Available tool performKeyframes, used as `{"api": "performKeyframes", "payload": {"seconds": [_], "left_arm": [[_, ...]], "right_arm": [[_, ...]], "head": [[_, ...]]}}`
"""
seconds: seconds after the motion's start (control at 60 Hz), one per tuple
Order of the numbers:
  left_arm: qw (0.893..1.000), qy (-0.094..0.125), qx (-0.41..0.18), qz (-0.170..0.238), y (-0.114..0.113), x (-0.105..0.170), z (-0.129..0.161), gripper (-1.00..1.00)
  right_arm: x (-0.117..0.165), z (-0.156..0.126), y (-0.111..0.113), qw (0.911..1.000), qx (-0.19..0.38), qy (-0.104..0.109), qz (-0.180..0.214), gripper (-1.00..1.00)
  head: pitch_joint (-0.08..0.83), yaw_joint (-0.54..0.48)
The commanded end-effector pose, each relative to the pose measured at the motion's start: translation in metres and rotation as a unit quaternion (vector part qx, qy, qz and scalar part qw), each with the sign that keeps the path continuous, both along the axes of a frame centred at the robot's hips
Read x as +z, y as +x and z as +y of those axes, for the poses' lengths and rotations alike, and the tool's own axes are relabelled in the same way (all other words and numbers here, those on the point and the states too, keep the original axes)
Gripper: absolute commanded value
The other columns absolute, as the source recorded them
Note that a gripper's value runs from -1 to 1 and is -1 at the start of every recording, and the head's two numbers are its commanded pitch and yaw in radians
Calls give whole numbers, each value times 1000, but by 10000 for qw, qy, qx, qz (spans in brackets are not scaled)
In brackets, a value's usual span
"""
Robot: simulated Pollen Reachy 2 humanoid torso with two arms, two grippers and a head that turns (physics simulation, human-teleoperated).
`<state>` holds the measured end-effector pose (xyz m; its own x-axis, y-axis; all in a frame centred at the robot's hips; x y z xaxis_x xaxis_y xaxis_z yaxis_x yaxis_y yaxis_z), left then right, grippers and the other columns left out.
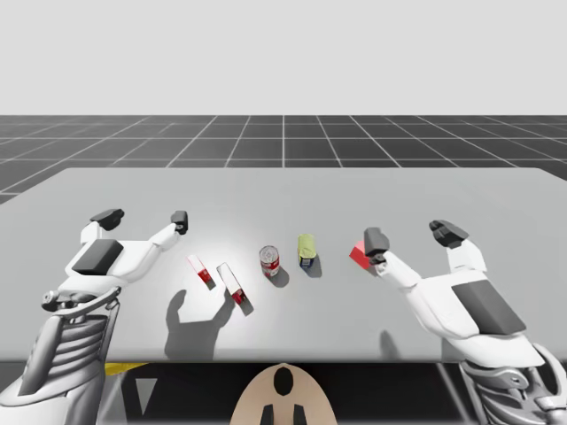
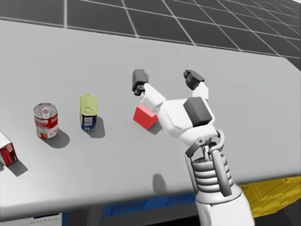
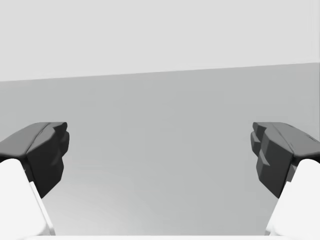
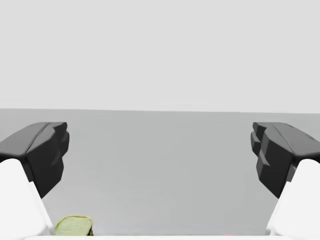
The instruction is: Find the red cube and pick it up.
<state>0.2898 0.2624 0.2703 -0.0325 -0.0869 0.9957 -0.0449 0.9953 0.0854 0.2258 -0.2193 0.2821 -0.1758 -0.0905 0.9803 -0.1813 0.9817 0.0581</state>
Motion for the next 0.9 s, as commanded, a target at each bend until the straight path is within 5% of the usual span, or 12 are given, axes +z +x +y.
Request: {"api": "performKeyframes", "payload": {"seconds": [0.017, 0.05, 0.35, 0.9], "left_arm": [[10000, -12, -10, 9, 0, 0, 0, -1000], [10000, -15, -9, 12, 0, 0, 0, -1000], [10000, -17, -19, 25, 0, -1, 0, -1000], [10000, -7, -21, 29, 1, -2, -2, -1000]], "right_arm": [[-12, -13, -9, 9973, 608, -314, 282, -1000], [-19, -20, -11, 9951, 780, -518, 323, -1000], [-71, -60, -1, 9815, 1309, -1015, 964, -1000], [-108, -76, 73, 9674, 1344, -1100, 1846, -1000]], "head": [[641, -373], [639, -371], [636, -377], [637, -370]]}}
